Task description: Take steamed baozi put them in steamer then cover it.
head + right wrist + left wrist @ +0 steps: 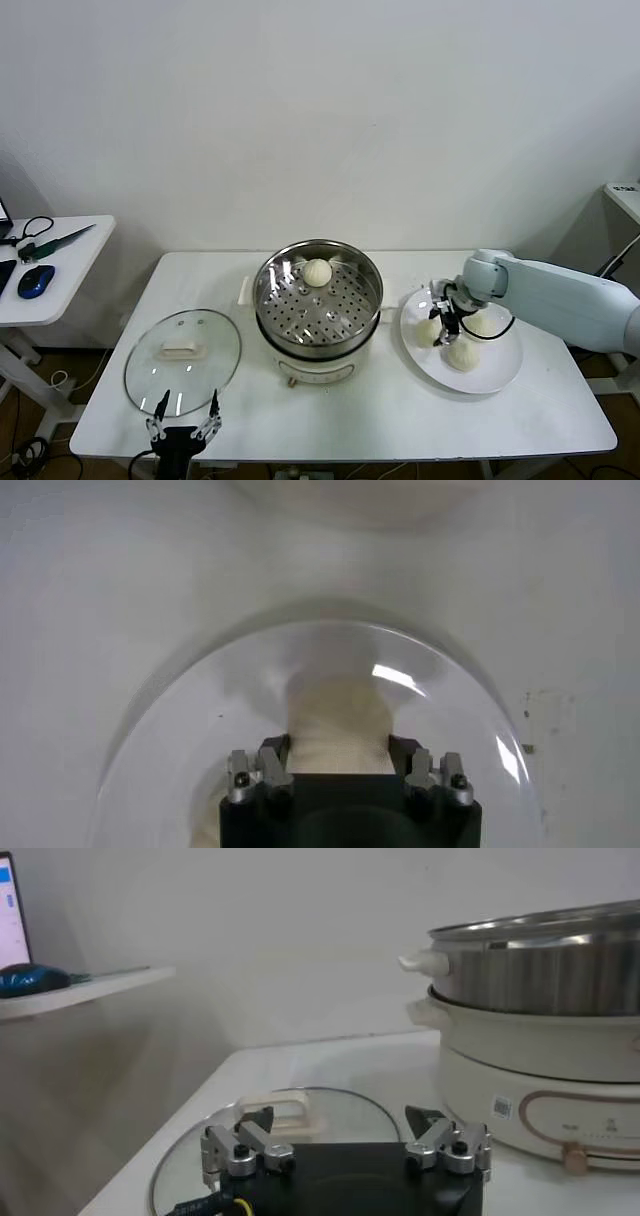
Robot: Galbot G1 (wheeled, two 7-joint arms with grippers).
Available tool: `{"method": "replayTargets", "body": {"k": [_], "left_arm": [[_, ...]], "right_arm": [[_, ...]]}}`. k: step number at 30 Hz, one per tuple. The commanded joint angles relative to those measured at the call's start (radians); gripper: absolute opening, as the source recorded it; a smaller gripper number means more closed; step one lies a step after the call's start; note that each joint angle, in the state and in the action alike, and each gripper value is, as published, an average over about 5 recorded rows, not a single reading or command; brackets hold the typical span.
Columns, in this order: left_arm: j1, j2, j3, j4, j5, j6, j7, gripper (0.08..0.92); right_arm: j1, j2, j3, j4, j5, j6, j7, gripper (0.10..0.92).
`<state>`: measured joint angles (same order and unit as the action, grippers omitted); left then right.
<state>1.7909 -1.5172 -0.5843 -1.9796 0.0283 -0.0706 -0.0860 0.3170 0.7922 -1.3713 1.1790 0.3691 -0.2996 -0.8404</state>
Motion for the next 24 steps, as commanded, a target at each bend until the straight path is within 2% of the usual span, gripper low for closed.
{"method": "replayTargets", "body": {"k": [1,7,13,17,24], "left_arm": [[0.001,-0.002,0.003,0.000,0.004,-0.001,0.000,0.823],[0.000,-0.003,0.007,-0.002,0.004,-0.003,-0.001,0.823],[-0.005,0.002,0.010,0.000,0.002,-0.002,-0.001,0.823],[-0.012,0.002,0.016,-0.001,0.002,0.001,0.000,0.823],[-0.012,0.007,0.017,-0.012,0.001,0.007,0.001,0.823]], "right_arm": [[0.211,-0.023,-0.072,0.024,0.084,0.050,-0.072,0.662],[0.509,-0.009,-0.186,0.072,0.241,0.093,-0.138,0.662],[0.692,0.068,-0.185,0.134,0.409,0.084,-0.165,0.662],[0.714,0.145,-0.167,0.212,0.484,0.047,-0.122,0.662],[0.630,0.342,-0.189,0.326,0.522,-0.029,-0.008,0.662]]}}
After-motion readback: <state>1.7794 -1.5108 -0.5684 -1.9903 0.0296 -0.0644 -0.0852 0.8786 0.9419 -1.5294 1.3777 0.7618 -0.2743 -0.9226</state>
